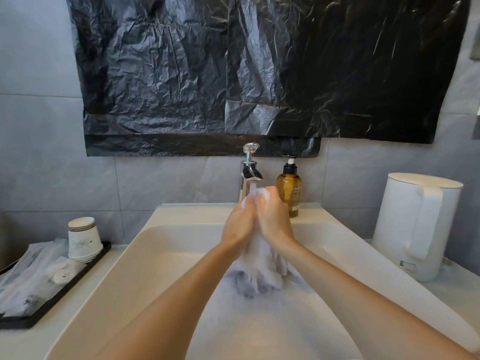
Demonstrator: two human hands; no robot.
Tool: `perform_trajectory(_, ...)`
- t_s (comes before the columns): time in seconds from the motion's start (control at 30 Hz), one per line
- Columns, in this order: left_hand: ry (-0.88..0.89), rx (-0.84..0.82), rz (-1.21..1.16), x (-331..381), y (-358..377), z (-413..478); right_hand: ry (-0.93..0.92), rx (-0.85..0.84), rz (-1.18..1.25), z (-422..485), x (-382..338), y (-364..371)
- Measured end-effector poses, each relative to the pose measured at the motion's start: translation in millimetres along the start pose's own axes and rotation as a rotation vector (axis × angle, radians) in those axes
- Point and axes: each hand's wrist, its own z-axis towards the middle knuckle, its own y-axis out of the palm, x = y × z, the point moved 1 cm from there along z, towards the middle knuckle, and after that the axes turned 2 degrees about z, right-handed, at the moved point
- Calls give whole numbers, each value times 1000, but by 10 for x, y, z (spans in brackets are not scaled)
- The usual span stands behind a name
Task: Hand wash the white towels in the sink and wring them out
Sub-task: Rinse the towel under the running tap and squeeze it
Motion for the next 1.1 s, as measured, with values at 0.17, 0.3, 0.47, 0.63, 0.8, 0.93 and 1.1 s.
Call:
perform_trajectory(0.17, -104, 136, 137, 6, -110, -1, -80, -120, -287, 34, 135, -6)
perform_trajectory(0.3, 80, 205, 598, 137, -138, -164, -294, -152, -684, 56, 212, -72)
perform_trajectory(0.47, 97, 236, 369, 210, -239, -135, 45, -356, -94, 127, 164, -176)
perform_trajectory(0.63, 105, 344, 190, 146, -355, 30, 242, -788, -104, 95, 306, -225)
perform_trajectory(0.8, -130, 424, -89, 64, -580, 171, 288, -778, -80, 187, 361, -304)
perform_trajectory(0.93, -153, 346, 137, -12, -597, 221, 189, -374, 244, 289, 206, -309)
perform_trajectory(1.1, 46, -124, -122, 190, -221, 32, 312, -294, 469, 297, 161, -136)
